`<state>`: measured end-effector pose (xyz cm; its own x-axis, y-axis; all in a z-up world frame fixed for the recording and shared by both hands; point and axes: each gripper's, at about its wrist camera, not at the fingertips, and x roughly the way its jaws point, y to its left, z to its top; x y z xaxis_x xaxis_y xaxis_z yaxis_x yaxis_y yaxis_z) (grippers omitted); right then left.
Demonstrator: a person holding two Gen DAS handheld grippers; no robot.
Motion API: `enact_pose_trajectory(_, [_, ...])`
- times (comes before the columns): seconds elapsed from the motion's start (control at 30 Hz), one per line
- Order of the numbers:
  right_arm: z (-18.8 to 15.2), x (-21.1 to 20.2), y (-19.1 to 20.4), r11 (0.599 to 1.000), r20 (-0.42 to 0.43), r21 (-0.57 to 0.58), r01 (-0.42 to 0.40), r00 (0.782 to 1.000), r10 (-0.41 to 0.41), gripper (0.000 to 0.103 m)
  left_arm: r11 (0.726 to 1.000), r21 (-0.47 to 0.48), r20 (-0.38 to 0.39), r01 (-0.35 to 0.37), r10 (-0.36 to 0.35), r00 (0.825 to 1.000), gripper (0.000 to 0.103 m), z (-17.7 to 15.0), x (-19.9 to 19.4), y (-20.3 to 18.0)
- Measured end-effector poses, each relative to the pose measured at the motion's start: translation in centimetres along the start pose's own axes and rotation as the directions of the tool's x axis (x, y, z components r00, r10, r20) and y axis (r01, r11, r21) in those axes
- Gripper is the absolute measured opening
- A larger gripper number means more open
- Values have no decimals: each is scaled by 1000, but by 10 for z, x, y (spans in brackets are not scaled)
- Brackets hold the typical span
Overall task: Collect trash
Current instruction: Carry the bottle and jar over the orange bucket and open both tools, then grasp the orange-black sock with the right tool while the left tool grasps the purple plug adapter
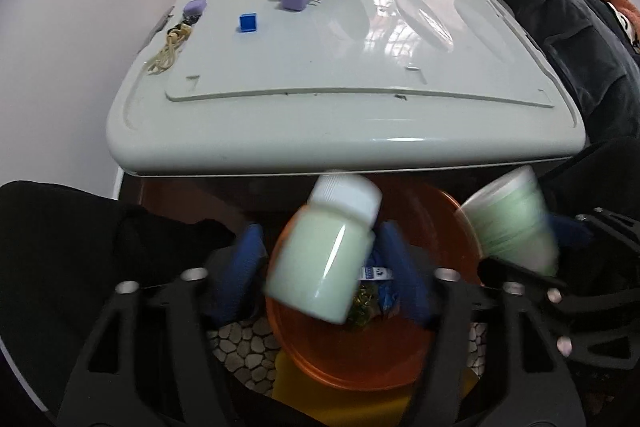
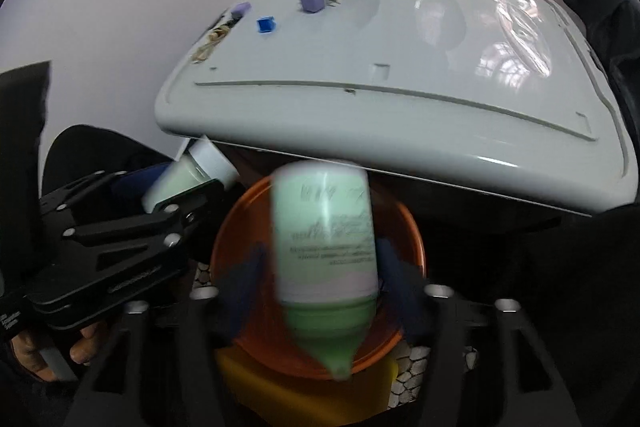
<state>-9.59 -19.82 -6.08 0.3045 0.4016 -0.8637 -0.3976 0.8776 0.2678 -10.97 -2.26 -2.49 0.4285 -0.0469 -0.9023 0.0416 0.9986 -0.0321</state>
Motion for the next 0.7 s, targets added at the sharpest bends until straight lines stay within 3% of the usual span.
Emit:
enact_pose_trajectory(0.43, [24, -7, -20, 999, 31, 41, 3, 1000, -4, 70, 999, -49, -48, -4, 2, 999, 73, 7, 9, 14])
enact_pose_trajectory(0.53, [65, -13, -23, 1000, 69, 11, 14, 997, -14, 70, 998, -62, -12, 22, -23, 1000, 73, 29, 4, 21])
enact_pose_trajectory(0.7, [180, 11, -15, 995, 135, -80, 59, 990, -48, 70, 993, -116, 54, 17, -11, 999, 73, 89, 10, 39])
